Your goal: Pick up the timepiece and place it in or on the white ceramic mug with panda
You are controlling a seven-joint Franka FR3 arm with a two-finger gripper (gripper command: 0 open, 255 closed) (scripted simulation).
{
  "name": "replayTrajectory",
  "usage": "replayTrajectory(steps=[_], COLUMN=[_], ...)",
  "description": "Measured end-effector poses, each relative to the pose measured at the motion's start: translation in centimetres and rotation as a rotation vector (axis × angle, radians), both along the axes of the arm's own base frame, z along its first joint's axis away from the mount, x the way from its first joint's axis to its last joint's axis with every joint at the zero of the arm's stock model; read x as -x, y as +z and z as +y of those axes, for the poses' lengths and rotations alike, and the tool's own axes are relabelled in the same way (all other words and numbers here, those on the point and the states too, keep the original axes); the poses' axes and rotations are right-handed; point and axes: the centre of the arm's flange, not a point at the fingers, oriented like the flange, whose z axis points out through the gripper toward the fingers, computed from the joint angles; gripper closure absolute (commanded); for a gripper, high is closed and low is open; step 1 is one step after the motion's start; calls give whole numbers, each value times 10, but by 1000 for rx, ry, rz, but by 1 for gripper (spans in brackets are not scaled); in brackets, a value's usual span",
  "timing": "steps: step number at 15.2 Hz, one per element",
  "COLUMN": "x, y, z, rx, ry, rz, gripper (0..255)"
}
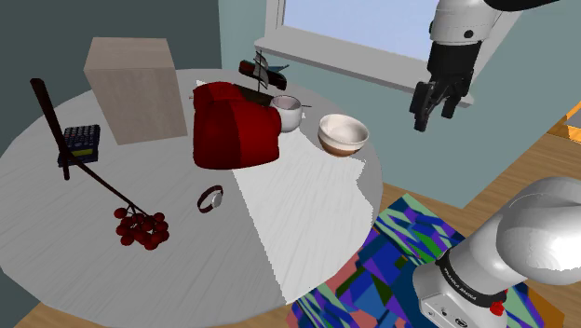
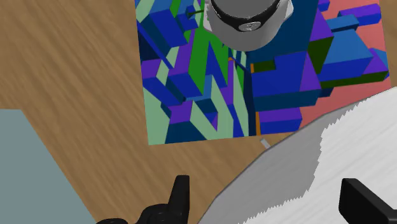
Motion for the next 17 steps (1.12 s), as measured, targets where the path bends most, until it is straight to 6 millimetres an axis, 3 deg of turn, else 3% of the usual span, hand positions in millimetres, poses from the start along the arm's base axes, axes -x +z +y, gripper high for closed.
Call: replayTrajectory(steps=[2, 4, 17], x=[-1, -6, -45], y=[-3, -11, -73], z=[4, 20, 156], rx=[-1, -7, -49], ry=[-4, -19, -146], rz=[-3, -15, -112], gripper=[0, 0, 0])
